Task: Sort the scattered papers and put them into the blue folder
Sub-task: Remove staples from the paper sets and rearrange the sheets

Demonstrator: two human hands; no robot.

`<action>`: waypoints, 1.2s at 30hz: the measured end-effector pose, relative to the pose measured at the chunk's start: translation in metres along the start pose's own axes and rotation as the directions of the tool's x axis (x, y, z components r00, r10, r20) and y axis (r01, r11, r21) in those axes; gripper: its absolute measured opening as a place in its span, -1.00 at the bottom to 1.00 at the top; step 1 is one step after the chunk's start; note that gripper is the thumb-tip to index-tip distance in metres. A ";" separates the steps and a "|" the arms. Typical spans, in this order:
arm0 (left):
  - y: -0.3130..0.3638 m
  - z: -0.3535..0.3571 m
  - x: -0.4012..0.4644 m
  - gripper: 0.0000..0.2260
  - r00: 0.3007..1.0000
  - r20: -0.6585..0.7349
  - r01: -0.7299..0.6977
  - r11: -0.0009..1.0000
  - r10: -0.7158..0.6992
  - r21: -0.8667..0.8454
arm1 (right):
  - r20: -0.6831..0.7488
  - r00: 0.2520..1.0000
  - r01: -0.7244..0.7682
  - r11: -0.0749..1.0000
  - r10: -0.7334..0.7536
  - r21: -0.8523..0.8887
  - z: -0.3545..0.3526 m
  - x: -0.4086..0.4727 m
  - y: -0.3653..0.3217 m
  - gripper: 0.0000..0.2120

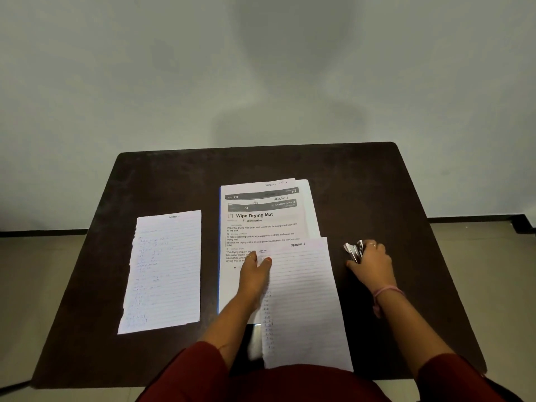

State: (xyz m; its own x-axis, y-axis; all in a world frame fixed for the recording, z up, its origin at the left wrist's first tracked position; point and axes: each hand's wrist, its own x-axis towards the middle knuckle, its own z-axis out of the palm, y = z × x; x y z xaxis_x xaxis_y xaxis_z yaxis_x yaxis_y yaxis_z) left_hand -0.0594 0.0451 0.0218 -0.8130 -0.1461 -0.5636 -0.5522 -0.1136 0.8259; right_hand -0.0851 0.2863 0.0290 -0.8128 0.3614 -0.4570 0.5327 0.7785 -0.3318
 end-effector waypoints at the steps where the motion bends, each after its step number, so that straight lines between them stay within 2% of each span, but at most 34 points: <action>1: 0.001 0.000 0.000 -0.80 1.000 -0.008 -0.004 1.000 0.004 -0.009 | -0.020 1.000 0.018 1.000 -0.018 0.014 0.002 0.000 0.000 -0.44; 4: 0.001 0.001 0.000 -0.84 0.999 -0.032 0.003 0.993 -0.007 -0.119 | -0.075 0.996 0.048 0.997 -0.043 0.064 0.005 0.003 0.002 -0.52; 6: 0.001 0.001 -0.001 -0.85 0.998 -0.053 0.012 0.982 -0.022 -0.187 | -0.050 0.999 0.009 0.975 0.002 0.220 0.003 0.008 0.003 -0.58; 7: 0.001 0.001 -0.001 -0.85 0.998 -0.064 0.015 0.981 -0.028 -0.194 | 0.016 0.999 -0.045 0.921 0.042 0.387 0.001 0.009 -0.001 -0.63; 9: 0.000 0.001 -0.001 -0.86 0.997 -0.077 0.017 0.983 -0.032 -0.181 | 0.221 0.975 -0.173 0.680 0.017 0.712 -0.011 0.006 -0.016 -0.75; 10: 0.000 0.001 -0.001 -0.87 0.996 -0.080 0.017 0.985 -0.031 -0.173 | 0.302 0.952 -0.216 0.577 -0.055 0.788 -0.019 0.003 -0.026 -0.79; 12: -0.001 0.001 -0.001 -0.87 0.996 -0.085 0.016 0.987 -0.030 -0.158 | 0.402 0.887 -0.236 0.528 -0.225 0.816 -0.032 -0.002 -0.047 -0.79; 14: -0.002 0.000 -0.001 -0.87 0.996 -0.088 0.021 0.989 -0.034 -0.146 | 0.482 0.800 -0.185 0.618 -0.358 0.764 -0.038 -0.003 -0.066 -0.77; 15: -0.003 0.000 -0.001 -0.87 0.995 -0.088 0.024 0.989 -0.037 -0.143 | 0.508 0.756 -0.102 0.694 -0.412 0.713 -0.038 -0.005 -0.075 -0.76; 16: -0.004 -0.001 0.000 -0.87 0.995 -0.088 0.024 0.990 -0.037 -0.139 | 0.509 0.724 0.051 0.772 -0.466 0.633 -0.038 -0.005 -0.083 -0.73; 17: -0.004 -0.001 0.001 -0.86 0.996 -0.087 0.022 0.992 -0.034 -0.128 | 0.491 0.694 0.274 0.825 -0.526 0.495 -0.037 -0.004 -0.090 -0.70; 18: -0.005 -0.002 0.001 -0.85 0.995 -0.090 0.020 0.993 -0.031 -0.120 | 0.474 0.656 0.501 0.809 -0.587 0.309 -0.035 -0.002 -0.097 -0.66; 19: -0.007 -0.002 0.001 -0.84 0.995 -0.095 0.016 0.993 -0.027 -0.117 | 0.461 0.610 0.669 0.731 -0.644 0.135 -0.033 0.000 -0.105 -0.63; 20: -0.007 -0.003 0.001 -0.83 0.995 -0.098 0.010 0.993 -0.022 -0.116 | 0.460 0.575 0.758 0.653 -0.677 0.013 -0.030 0.000 -0.114 -0.60; 22: -0.008 -0.003 0.000 -0.84 0.994 -0.107 -0.003 0.994 -0.009 -0.113 | 0.476 0.555 0.801 0.593 -0.682 -0.084 -0.024 -0.001 -0.127 -0.59; 28: -0.009 -0.003 -0.001 -0.85 0.992 -0.124 -0.012 0.997 0.003 -0.074 | 0.576 0.523 0.831 0.527 -0.628 -0.179 -0.021 0.004 -0.157 -0.69; 33: -0.010 -0.004 -0.001 -0.83 0.992 -0.125 -0.019 0.997 0.009 -0.076 | 0.675 0.439 0.852 0.513 -0.593 -0.103 -0.019 0.007 -0.174 -0.70; 36: -0.006 -0.003 -0.003 -0.79 0.992 -0.126 0.005 0.989 -0.024 -0.145 | 0.701 0.409 0.857 0.509 -0.585 -0.075 -0.018 0.007 -0.182 -0.68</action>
State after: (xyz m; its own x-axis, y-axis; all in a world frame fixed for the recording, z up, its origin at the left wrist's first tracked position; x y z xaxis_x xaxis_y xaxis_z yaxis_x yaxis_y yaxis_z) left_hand -0.0533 0.0433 0.0179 -0.7699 -0.2664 -0.5800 -0.5237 -0.2557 0.8126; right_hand -0.1915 0.1561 0.1009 -0.4784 -0.6672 -0.5709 -0.4429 0.7447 -0.4992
